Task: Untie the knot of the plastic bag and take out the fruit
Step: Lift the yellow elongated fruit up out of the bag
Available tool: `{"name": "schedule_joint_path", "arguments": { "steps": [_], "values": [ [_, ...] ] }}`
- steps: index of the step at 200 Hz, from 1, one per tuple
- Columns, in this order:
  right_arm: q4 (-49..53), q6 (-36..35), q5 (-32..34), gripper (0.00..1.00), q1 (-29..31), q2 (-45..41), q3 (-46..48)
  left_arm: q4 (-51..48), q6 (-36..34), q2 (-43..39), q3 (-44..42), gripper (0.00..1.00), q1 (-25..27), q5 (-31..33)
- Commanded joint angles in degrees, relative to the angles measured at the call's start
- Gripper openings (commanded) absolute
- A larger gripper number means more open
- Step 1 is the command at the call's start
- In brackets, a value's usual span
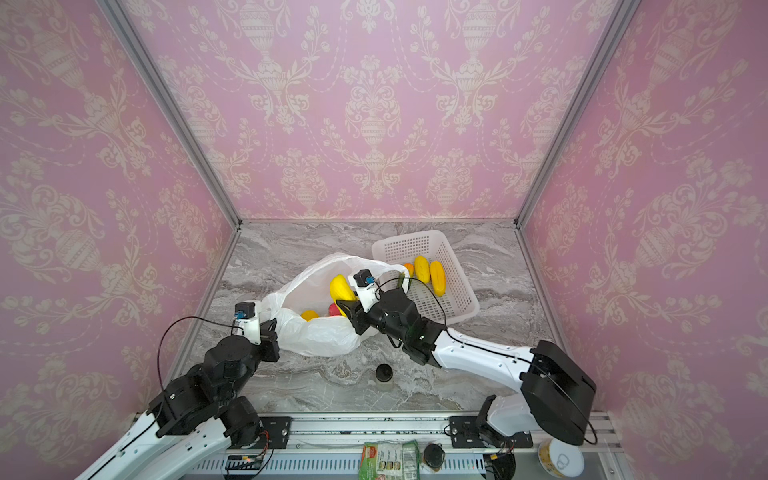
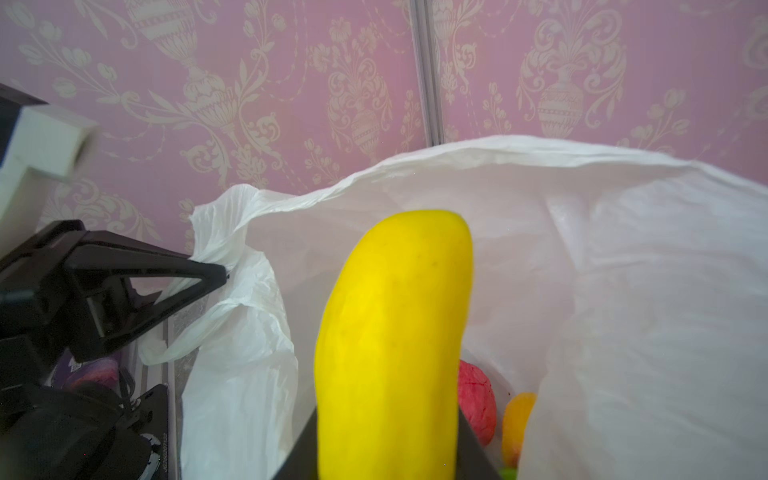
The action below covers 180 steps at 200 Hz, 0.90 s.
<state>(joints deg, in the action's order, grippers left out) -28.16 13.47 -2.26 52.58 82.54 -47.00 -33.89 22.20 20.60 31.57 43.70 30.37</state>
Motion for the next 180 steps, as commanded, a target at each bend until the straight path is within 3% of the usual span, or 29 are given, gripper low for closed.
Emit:
{"name": "schedule_joint_path", "arguments": {
  "steps": [1, 29, 73, 119, 145, 161, 180],
  "values": [
    [-0.17, 2.94, -4.35, 0.16, -0.05, 6.21, -5.84, -0.15, 0.87, -0.89, -0.55, 0.0, 0.2, 0.14],
    [3.95, 2.97, -6.22, 0.13, 0.98, 12.76, -14.09, 0.03, 0.57, -0.19, -0.44, 0.0, 0.15, 0.38],
    [12.07, -4.3, -0.39, 0.13, 4.17, 16.08, -25.74, 0.03, 0.57, 0.1, -0.38, 0.0, 0.17, -0.14],
    [10.18, -12.2, 12.87, 0.22, 4.61, 9.38, -22.45, 0.03, 0.56, 0.06, -0.34, 0.0, 0.19, 0.44],
    [10.25, -12.43, 15.75, 0.2, 4.21, 7.19, -20.93, 0.05, 0.56, -0.01, -0.39, 0.0, 0.16, 0.42],
    [9.67, -8.06, 11.93, 0.15, 2.49, 5.53, -18.15, 0.12, 0.48, -0.02, -0.46, 0.0, 0.15, 0.56],
    [3.44, 2.36, -5.86, 0.16, -3.19, 3.69, -14.79, 0.14, 0.39, 0.43, -0.13, 0.0, 0.16, 0.9]
  ]
}}
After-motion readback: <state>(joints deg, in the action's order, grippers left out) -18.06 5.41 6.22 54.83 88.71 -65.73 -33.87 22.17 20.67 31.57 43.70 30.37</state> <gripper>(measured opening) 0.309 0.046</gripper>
